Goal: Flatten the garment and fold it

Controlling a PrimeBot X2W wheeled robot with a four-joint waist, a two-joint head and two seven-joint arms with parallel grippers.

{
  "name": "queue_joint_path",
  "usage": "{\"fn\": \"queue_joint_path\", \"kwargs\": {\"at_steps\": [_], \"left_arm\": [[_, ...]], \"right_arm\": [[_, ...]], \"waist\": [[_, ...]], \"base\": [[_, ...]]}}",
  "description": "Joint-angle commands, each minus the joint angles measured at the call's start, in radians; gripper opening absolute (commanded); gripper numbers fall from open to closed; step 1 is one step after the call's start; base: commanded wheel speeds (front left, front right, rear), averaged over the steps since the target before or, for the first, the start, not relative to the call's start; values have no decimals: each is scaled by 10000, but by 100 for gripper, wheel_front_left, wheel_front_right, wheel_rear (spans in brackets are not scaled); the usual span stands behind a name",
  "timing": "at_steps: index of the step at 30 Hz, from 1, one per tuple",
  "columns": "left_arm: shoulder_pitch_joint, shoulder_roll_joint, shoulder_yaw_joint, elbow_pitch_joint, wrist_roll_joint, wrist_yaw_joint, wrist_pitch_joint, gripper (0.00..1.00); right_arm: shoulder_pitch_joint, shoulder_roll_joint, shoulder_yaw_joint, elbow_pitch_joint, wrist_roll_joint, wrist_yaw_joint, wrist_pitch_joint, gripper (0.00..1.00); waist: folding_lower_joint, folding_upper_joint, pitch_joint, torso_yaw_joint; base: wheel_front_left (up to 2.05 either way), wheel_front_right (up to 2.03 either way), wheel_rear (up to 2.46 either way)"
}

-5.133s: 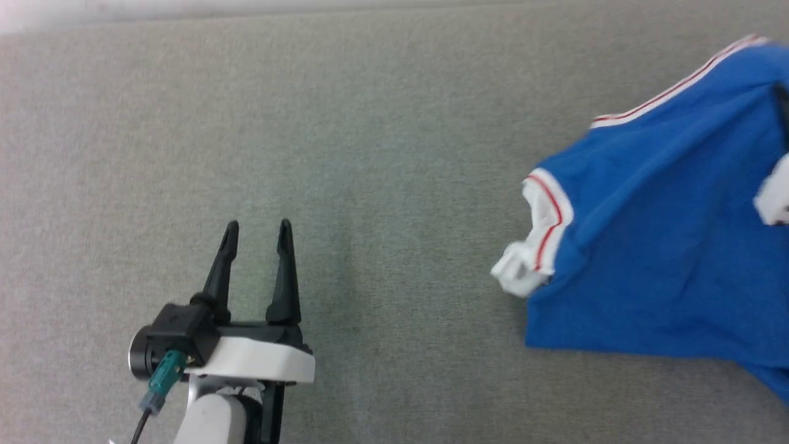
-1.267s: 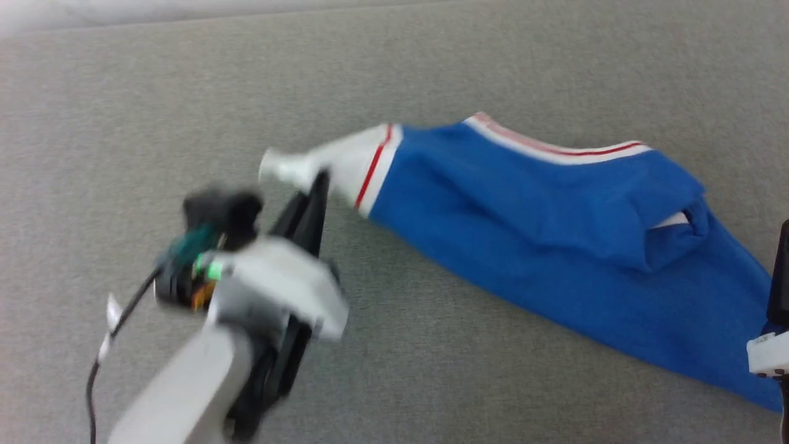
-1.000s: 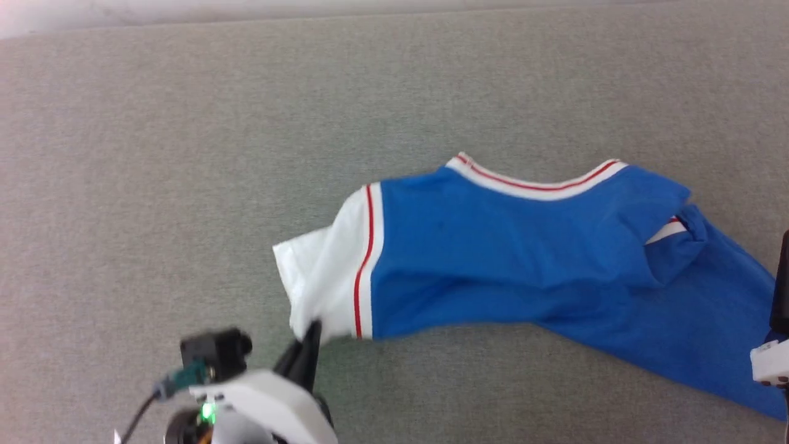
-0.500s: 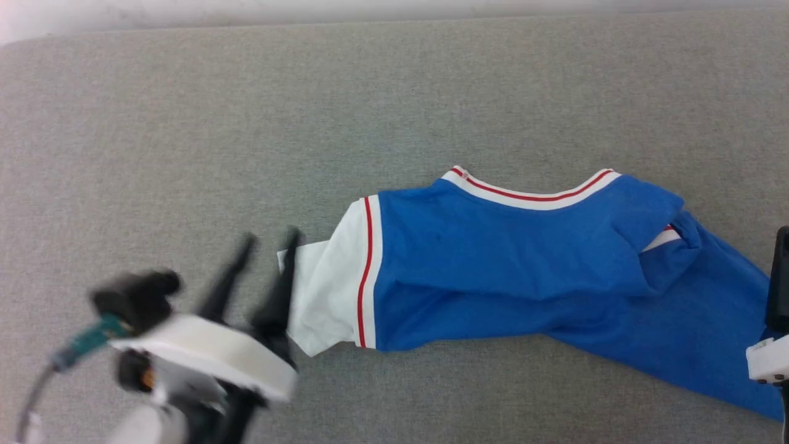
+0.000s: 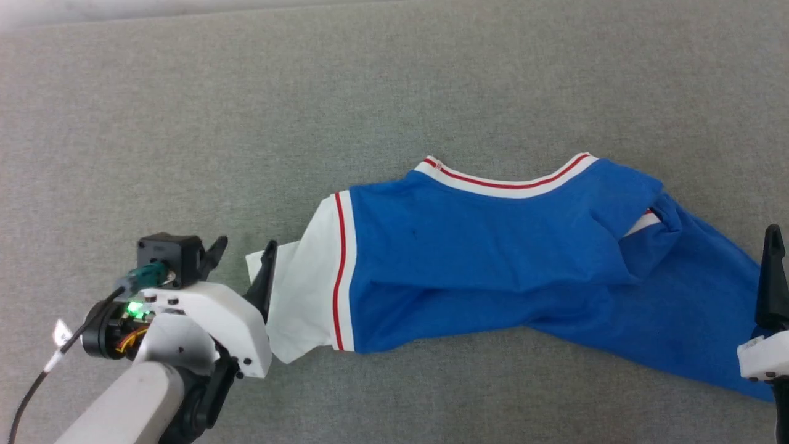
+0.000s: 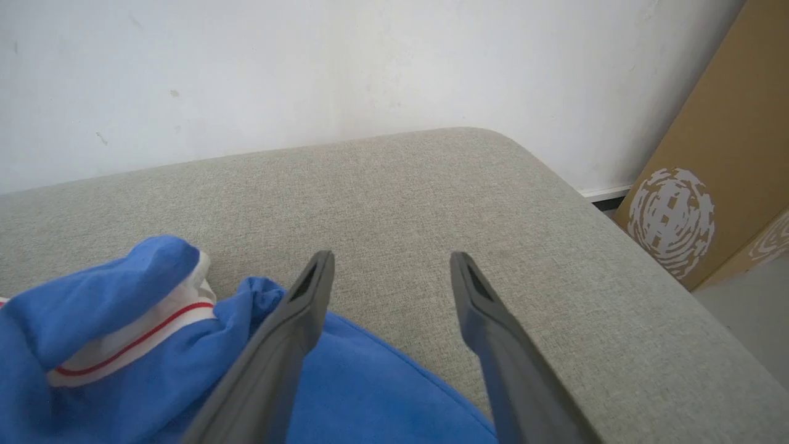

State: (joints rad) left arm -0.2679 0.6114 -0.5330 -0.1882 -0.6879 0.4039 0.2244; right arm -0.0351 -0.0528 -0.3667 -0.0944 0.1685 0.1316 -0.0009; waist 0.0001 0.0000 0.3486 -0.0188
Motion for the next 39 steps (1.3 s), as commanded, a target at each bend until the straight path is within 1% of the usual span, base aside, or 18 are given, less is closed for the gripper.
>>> {"fn": "queue_joint_path", "kwargs": {"at_steps": [1, 5, 8, 9, 10, 13, 17, 21, 24, 26, 28, 29, 30, 31, 32, 35, 39], "left_arm": [[-196, -34, -135, 332, -43, -142, 180, 100], [-231, -89, -548, 1155, -317, -362, 981, 100], [-239, -70, -770, 1653, -336, -386, 1366, 100], [-269, -74, -804, 1798, -282, -394, 1339, 42], [-296, -133, -763, 1904, -278, -373, 1224, 0], [-414, -326, -600, 2016, -263, -401, 717, 0], [-723, -549, 169, 1909, -140, -98, -609, 0], [-861, -621, 1275, 1620, -161, 426, -1913, 0], [-631, -637, 2081, 1485, -217, 905, -2738, 0], [-288, -659, 2447, 1516, -352, 1151, -2991, 0], [67, -726, 2687, 1589, -558, 1279, -3091, 0], [223, -772, 2741, 1645, -668, 1277, -3098, 6], [223, -772, 2741, 1645, -668, 1277, -3098, 6], [352, -825, 2754, 1712, -762, 1248, -3098, 44], [441, -907, 2771, 1778, -856, 1212, -3128, 100], [585, -1183, 2779, 1992, -1098, 1060, -3254, 100], [599, -1668, 2996, 1912, -1344, 863, -3875, 100]], "right_arm": [[-84, 26, 0, -3, -7, -9, -33, 100], [-81, 26, 18, -8, -39, -9, 2, 100], [-106, 26, 44, -28, -77, -9, 66, 100], [-114, 26, 56, -35, -90, -9, 87, 100], [-118, 26, 63, -49, -99, -9, 106, 100], [-98, 26, 49, -102, -115, -9, 149, 100], [-69, 26, -4, -207, -117, -9, 199, 100], [-105, 26, -4, -273, -99, -9, 214, 100], [-141, 26, -4, -235, -62, -9, 185, 100], [-158, 26, -3, -180, -34, -9, 154, 100], [-175, 26, 2, -116, -14, -9, 119, 100], [-185, 26, 3, -89, -5, -9, 103, 100], [-185, 26, 3, -89, -5, -9, 103, 100], [-195, 26, 1, -62, 2, -9, 87, 100], [-206, 26, -2, -37, 5, -9, 70, 100], [-248, 26, 13, 48, -4, -9, 52, 100], [-275, 26, 31, 89, -40, -9, 99, 100]], "waist": [[-1, 0, 88, -76], [-1, 0, 95, -100], [-1, 0, 55, -118], [-1, 0, 32, -126], [-1, 0, 16, -129], [-1, 0, -33, -119], [-1, 0, 2, -83], [-1, 0, 119, -82], [-1, 0, 200, -106], [-1, 0, 240, -133], [-1, 0, 268, -159], [-1, 0, 283, -165], [-1, 0, 283, -165], [-1, 0, 296, -165], [-1, 0, 306, -160], [-1, 0, 292, -141], [-1, 0, 170, -97]], "base": [[0, 0, 0], [0, 0, 0], [0, 0, 0], [0, 0, 0], [0, 0, 0], [0, 0, 0], [0, 0, 0], [0, 0, 0], [0, 0, 0], [0, 0, 0], [0, 0, 0], [0, 0, 0], [0, 0, 0], [0, 0, 0], [0, 0, 0], [0, 0, 0], [0, 0, 0]]}}
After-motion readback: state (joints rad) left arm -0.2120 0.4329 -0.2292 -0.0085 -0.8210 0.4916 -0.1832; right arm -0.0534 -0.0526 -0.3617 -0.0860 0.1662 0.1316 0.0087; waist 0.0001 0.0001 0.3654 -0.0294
